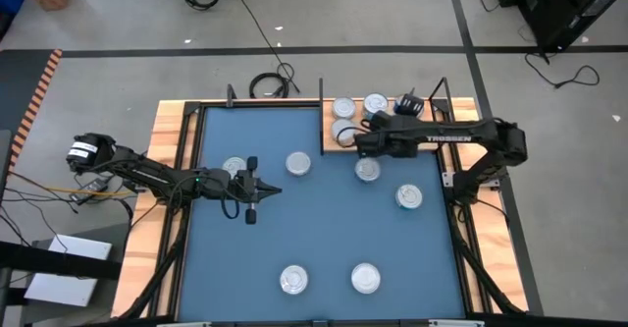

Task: Stack canned seafood by type on shelf
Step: Stack the left blue tuna can on to the blue tuna can on the shelf

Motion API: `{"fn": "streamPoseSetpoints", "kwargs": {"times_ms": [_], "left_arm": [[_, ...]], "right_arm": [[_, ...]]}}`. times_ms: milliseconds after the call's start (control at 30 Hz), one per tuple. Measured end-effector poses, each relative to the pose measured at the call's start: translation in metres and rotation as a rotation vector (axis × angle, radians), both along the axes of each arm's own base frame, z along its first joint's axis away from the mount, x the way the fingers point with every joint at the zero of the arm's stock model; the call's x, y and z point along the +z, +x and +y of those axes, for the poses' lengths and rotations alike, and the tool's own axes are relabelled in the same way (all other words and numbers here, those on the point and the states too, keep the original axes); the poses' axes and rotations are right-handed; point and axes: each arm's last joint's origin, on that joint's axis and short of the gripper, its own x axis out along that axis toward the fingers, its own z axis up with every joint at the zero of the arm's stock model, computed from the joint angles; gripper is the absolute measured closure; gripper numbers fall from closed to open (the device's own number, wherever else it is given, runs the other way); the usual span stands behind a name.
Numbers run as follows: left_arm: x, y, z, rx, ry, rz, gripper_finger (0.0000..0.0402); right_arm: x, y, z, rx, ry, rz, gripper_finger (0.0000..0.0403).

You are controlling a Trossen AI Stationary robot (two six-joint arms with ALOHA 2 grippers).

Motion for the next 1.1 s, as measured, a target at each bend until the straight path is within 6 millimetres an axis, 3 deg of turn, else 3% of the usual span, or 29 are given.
{"fn": "streamPoseSetpoints", "kwargs": {"times_ms": [300, 500, 700, 1100], "left_arm": [[0.0, 0.0, 0.0, 0.0, -0.001, -0.005, 0.04], [0.001, 0.0, 0.0, 0.0, -0.001, -0.006, 0.04], [0.001, 0.0, 0.0, 0.0, -0.002, -0.006, 0.04], [0.001, 0.0, 0.0, 0.0, -0.002, -0.006, 0.04]], "right_arm": [[-0.056, -0.014, -0.038, -0.032, 0.015, 0.091, 0.0263], [-0.083, -0.021, -0.055, -0.011, 0.051, 0.122, 0.0263], [-0.096, -0.03, -0.068, -0.018, 0.059, 0.142, 0.0263], [-0.104, -0.04, -0.082, -0.057, 0.056, 0.141, 0.0251]]}}
